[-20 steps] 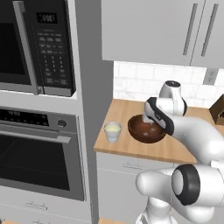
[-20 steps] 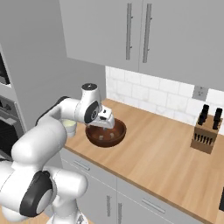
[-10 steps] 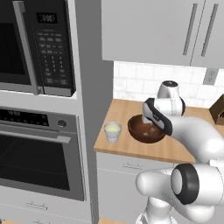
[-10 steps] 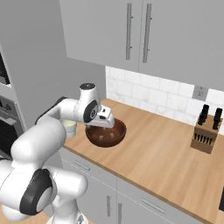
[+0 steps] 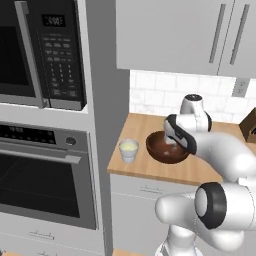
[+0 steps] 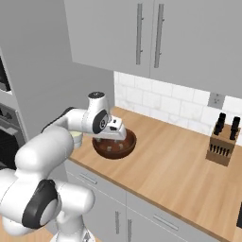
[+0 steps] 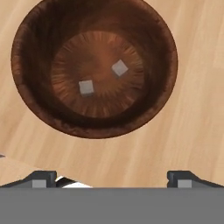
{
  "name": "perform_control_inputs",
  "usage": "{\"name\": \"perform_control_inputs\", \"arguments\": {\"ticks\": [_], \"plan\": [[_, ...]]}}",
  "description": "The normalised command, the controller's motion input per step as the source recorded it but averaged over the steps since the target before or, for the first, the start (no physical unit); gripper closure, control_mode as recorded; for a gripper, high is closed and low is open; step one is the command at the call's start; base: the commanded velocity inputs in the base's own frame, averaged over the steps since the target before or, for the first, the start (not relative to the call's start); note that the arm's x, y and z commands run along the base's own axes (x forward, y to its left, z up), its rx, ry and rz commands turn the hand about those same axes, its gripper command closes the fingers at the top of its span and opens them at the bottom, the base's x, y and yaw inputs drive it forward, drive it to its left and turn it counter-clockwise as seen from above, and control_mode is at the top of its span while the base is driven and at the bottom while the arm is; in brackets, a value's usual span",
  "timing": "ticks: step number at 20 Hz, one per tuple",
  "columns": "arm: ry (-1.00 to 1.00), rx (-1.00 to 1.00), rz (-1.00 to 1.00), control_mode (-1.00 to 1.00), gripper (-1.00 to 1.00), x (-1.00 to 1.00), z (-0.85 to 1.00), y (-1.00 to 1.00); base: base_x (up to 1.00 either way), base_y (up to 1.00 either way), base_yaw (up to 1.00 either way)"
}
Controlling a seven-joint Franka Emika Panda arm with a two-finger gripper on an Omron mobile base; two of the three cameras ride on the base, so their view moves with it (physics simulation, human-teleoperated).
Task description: Grab a lemon wedge from the fridge and one ice cube from the ice bowl, and put them in the glass of lemonade.
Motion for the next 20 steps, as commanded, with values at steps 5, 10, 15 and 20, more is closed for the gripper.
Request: {"name": "perform_control_inputs", "arguments": {"ticks": [5,10,15,20], "plan": [[0.09,-0.02,0.03,-1.00,-1.00,0.12,-0.21,-0.01,0.00,0.00,0.00],[0.16,-0.04,0.01,-1.00,-1.00,0.20,-0.19,0.00,0.00,0.00,0.00],[0.14,-0.03,0.00,-1.00,-1.00,0.16,-0.10,0.00,0.00,0.00,0.00],[0.02,0.00,0.00,-1.00,-1.00,0.16,0.00,-0.02,0.00,0.00,0.00]]}}
